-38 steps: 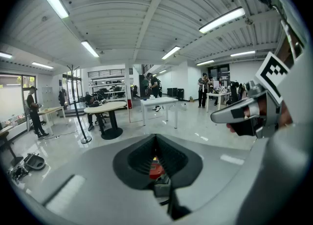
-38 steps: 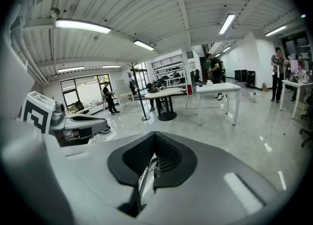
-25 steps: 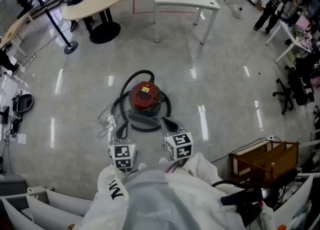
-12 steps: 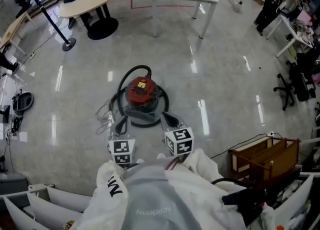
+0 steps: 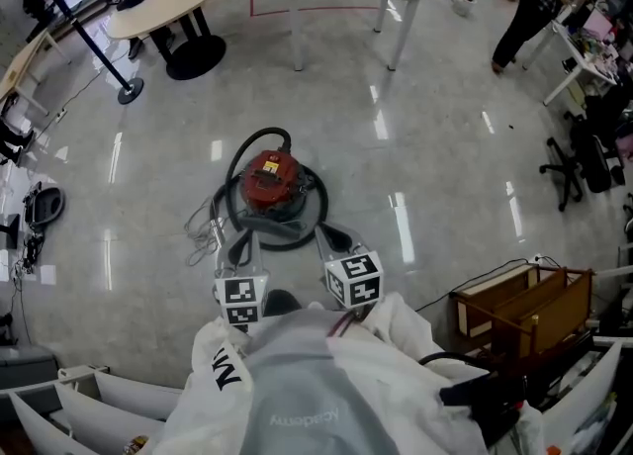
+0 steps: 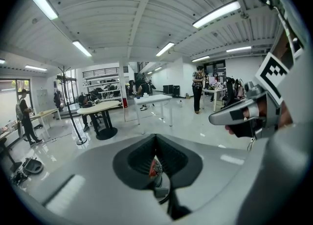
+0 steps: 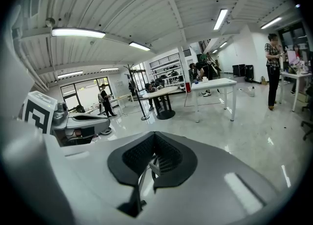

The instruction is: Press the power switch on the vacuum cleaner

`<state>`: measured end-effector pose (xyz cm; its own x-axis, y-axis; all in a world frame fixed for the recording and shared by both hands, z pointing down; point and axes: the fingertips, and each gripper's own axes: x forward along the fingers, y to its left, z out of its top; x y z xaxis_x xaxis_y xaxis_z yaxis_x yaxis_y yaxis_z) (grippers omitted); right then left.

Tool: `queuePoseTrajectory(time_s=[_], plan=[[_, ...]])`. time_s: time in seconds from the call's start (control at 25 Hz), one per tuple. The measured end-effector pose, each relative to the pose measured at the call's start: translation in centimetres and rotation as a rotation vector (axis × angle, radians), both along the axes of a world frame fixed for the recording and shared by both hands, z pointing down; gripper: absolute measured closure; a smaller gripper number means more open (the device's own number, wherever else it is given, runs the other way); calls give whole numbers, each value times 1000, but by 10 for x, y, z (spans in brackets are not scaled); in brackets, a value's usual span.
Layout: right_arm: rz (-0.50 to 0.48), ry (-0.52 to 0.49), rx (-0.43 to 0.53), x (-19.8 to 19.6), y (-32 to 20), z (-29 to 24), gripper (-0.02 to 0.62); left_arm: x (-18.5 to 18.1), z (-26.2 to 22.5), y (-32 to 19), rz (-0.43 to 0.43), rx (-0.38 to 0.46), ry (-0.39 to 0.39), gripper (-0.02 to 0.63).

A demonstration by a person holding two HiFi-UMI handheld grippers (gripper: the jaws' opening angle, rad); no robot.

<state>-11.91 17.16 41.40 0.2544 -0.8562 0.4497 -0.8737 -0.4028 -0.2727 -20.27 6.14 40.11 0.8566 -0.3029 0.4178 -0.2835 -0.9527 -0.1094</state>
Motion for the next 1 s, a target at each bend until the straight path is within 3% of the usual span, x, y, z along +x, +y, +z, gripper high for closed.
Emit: queuePoseTrajectory(time_s=[0.36, 1.0], plan=[[7, -4, -29, 10, 8, 7, 595, 15, 7, 3, 12, -23, -5, 606], [26, -34, -78, 65, -23, 14, 595, 83, 17, -33, 49, -68, -27, 606]])
